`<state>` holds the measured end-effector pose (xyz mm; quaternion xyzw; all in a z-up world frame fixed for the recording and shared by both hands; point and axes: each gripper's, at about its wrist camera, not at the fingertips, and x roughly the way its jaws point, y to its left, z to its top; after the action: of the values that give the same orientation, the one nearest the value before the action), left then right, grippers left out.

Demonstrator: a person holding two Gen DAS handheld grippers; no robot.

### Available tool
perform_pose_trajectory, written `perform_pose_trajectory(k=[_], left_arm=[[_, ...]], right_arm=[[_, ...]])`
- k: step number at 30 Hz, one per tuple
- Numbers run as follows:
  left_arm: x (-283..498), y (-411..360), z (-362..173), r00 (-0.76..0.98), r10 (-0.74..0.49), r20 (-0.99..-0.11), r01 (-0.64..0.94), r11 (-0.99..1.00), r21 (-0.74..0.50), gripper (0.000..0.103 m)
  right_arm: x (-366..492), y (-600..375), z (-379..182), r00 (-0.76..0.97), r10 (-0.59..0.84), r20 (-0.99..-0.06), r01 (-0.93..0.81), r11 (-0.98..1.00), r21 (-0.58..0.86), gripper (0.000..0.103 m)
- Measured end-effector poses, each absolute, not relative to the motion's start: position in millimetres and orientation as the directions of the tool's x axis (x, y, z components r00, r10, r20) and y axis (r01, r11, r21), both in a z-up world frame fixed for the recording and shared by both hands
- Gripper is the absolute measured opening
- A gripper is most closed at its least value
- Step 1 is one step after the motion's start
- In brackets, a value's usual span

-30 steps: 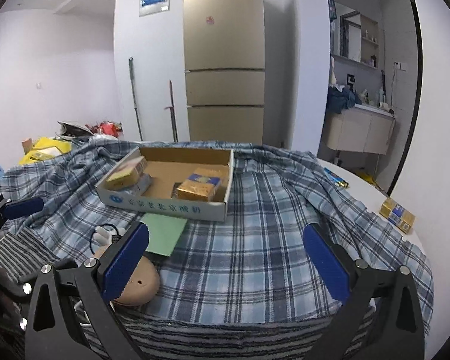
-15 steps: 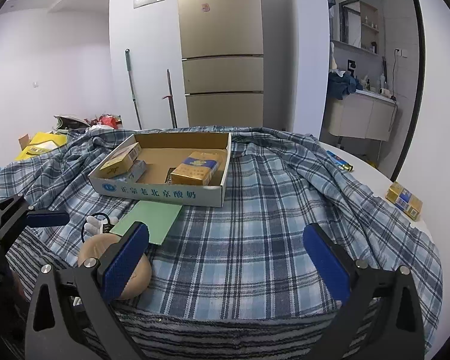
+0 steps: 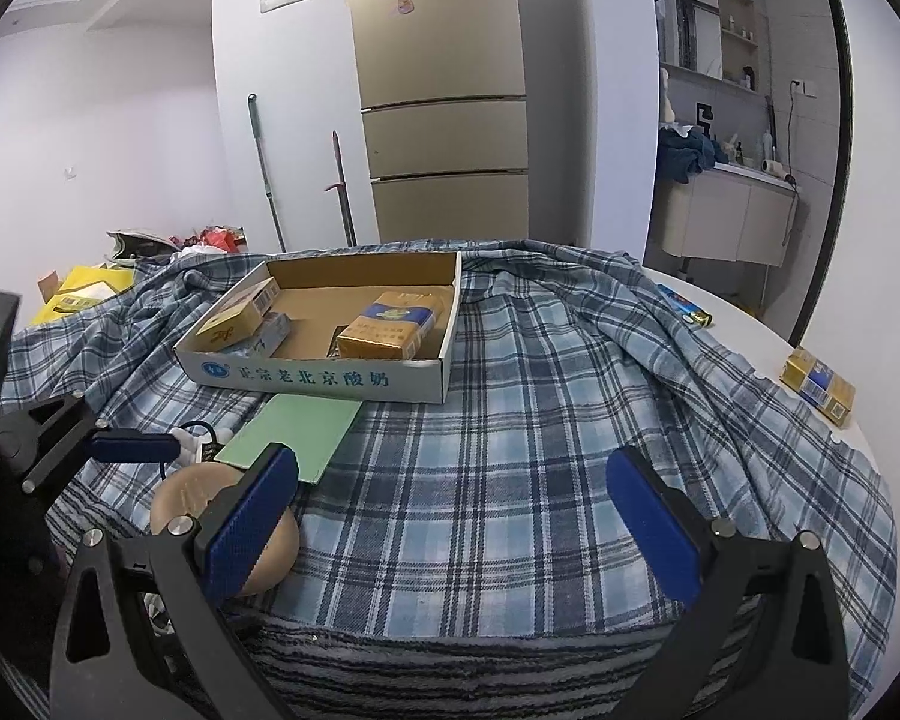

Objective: Organize soft objects
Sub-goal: 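Close the left gripper on the beige round disc while the right approaches the green card, then lift the beige disc with the left gripper while the right grasps the green felt card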

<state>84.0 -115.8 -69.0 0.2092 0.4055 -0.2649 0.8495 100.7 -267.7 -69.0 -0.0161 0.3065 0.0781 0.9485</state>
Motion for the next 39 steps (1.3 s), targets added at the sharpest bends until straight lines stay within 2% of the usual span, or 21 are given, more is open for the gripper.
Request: perform_pose_trajectory(k=[5,7,10,15,20,26,31,35,39], left_arm=[[91.2,-117.1,-76.6,0.509,-0.258,-0.822,0.634,0.757,0.155,0.103],[94.7,-116.3,-79.9,0.493,-0.252,-0.833,0.631,0.762,0.143,0.099],[99.2,-113.9,-84.0,0.481,-0.242,-0.843,0.618,0.775,0.13,0.098],[100.5,-109.8,-81.8,0.479,-0.254,-0.84,0.613,0.782,0.113,0.083],[92.6,-99.4,-71.1,0.502,-0.296,-0.812,0.595,0.8,0.077,0.081],[71.1,-74.2,-36.3,0.592,-0.369,-0.716,0.552,0.834,0.027,0.081],[60.1,-47.3,-6.9,0.731,-0.387,-0.562,0.45,0.893,-0.031,0.081],[69.5,-30.8,6.3,0.816,-0.322,-0.479,0.333,0.941,-0.065,0.081],[77.0,-7.6,13.6,0.889,-0.199,-0.412,0.178,0.98,-0.088,0.081]], right_arm=[[102.2,-271.2,-69.5,0.795,0.145,-0.59,-0.153,0.988,0.036,0.103],[102.7,-271.7,-70.2,0.791,0.147,-0.594,-0.153,0.987,0.041,0.103],[102.9,-272.2,-70.3,0.79,0.149,-0.595,-0.152,0.987,0.045,0.103],[103.2,-272.7,-70.3,0.789,0.15,-0.595,-0.153,0.987,0.046,0.103],[104.0,-274.5,-70.7,0.785,0.152,-0.6,-0.149,0.987,0.055,0.103],[106.2,-275.2,-71.1,0.78,0.151,-0.607,-0.142,0.988,0.064,0.103],[108.2,-271.0,-67.5,0.779,0.119,-0.615,-0.122,0.992,0.038,0.103],[111.6,-261.2,-45.0,0.756,0.158,-0.635,-0.153,0.986,0.063,0.103],[116.7,-248.6,-20.1,0.752,0.159,-0.64,-0.154,0.986,0.064,0.103]])
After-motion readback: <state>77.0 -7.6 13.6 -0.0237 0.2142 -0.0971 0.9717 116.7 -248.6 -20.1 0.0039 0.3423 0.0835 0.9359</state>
